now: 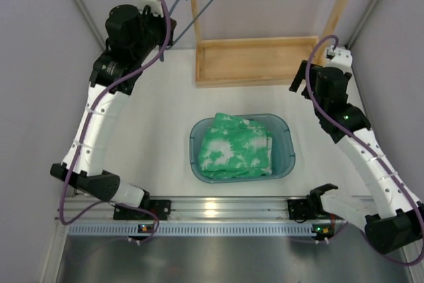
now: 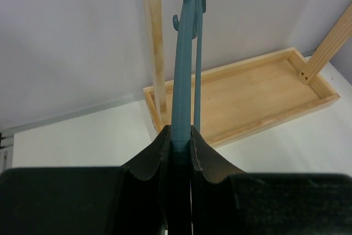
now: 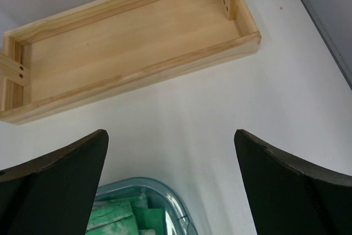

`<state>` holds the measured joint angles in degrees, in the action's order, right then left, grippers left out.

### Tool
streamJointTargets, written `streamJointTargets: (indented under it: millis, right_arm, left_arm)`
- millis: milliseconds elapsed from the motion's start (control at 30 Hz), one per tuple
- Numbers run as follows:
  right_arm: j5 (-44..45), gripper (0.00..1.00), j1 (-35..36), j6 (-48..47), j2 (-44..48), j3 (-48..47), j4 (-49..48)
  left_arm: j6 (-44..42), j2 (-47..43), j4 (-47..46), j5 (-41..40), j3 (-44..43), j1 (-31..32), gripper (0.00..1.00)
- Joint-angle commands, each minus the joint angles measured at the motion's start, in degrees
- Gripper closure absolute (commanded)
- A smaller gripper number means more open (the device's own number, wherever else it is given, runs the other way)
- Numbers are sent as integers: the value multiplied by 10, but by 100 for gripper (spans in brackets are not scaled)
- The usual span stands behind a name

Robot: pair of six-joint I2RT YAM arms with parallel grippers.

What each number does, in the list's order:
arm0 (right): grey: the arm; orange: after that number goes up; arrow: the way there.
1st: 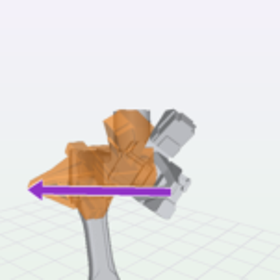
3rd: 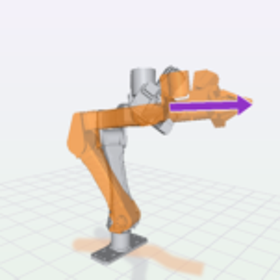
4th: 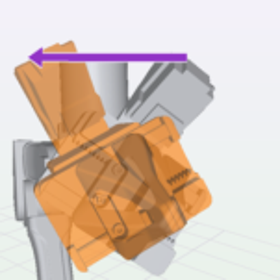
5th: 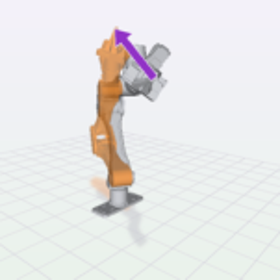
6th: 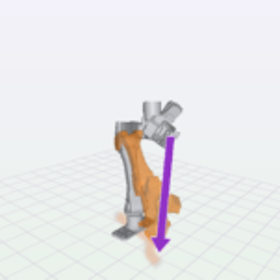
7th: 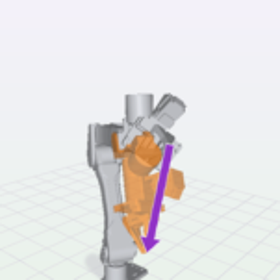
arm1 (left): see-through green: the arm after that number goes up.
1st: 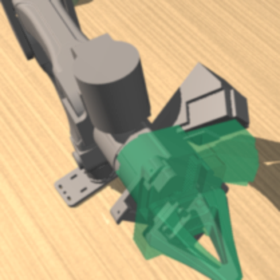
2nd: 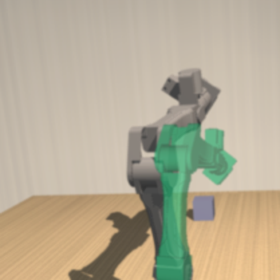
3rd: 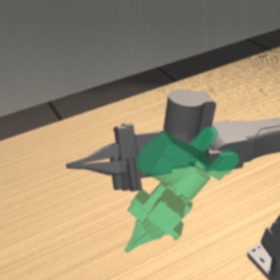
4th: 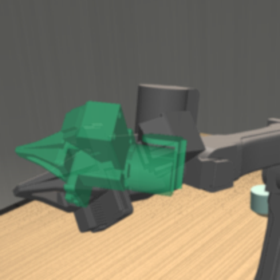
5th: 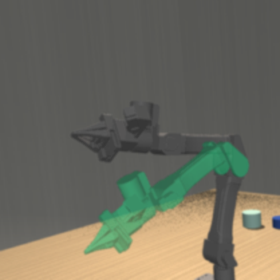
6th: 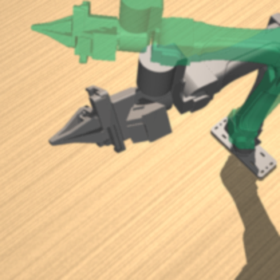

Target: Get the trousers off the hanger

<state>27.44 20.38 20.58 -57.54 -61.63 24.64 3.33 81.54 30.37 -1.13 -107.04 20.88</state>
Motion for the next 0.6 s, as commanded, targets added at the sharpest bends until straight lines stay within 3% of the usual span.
streamJointTargets:
  millis: [0,233,567]
  right_arm:
    - [-25,1,-27,-17,-8,-24,-42]
    - [-64,1,-46,-34,-31,-25,-65]
    - [-134,1,-51,-54,-64,-56,-83]
  left_arm:
    - [-23,37,-73,-31,-69,15,100]
    - [-114,107,-141,-184,-127,100,100]
    - [-138,234,-171,-220,-253,104,100]
